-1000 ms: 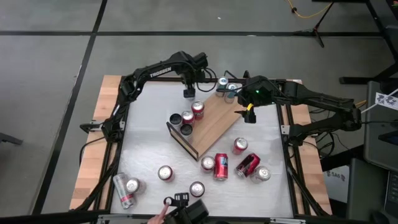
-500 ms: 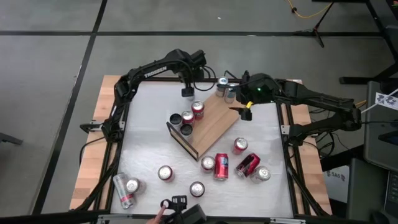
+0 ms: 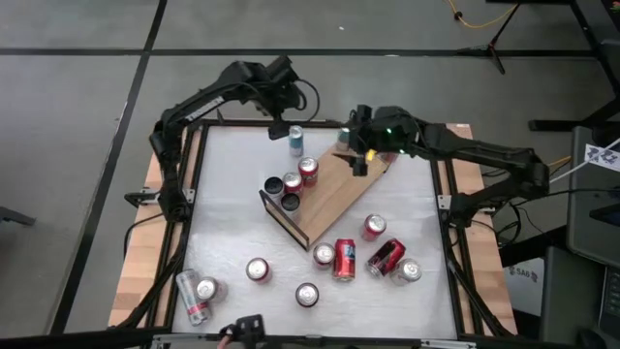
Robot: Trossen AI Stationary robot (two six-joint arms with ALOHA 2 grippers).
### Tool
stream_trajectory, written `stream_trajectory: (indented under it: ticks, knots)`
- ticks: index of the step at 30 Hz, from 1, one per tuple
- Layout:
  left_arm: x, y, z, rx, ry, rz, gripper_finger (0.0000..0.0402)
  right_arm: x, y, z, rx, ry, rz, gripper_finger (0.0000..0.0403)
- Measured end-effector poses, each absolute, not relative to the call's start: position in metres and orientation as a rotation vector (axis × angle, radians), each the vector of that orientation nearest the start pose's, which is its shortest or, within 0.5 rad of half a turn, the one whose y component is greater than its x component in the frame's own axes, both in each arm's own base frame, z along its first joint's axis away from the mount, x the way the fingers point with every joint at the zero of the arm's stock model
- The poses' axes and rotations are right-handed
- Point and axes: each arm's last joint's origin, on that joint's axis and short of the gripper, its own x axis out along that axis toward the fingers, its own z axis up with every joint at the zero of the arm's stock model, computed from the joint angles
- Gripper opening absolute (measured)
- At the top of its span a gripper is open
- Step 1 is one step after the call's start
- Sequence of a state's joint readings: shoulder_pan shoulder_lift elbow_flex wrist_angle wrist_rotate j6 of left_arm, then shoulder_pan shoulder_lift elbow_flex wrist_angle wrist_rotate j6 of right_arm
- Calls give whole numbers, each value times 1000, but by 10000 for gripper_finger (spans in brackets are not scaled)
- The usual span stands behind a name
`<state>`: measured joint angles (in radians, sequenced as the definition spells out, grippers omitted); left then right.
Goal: Place canned beverage on shelf
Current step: Put the blue soda can on the shelf aligned with the other blue soda cans
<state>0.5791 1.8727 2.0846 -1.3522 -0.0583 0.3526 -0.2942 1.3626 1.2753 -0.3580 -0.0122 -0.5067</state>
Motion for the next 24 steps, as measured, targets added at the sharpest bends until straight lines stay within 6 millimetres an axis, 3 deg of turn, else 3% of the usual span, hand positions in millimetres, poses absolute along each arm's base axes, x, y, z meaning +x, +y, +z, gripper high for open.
stream_trajectory:
  ticks: [8, 17, 20, 24]
  knots:
    - [271, 167, 413, -99, 1166, 412, 346, 322, -134, 352, -351, 470, -63, 342]
    - [243, 117, 453, -145, 1000, 450, 346, 365, -180, 327, -289, 502, -21, 342]
    - [235, 98, 456, -161, 975, 486, 346, 377, -190, 318, -279, 519, -23, 342]
    - [230, 75, 445, -152, 952, 558, 346, 388, -198, 304, -264, 546, -20, 342]
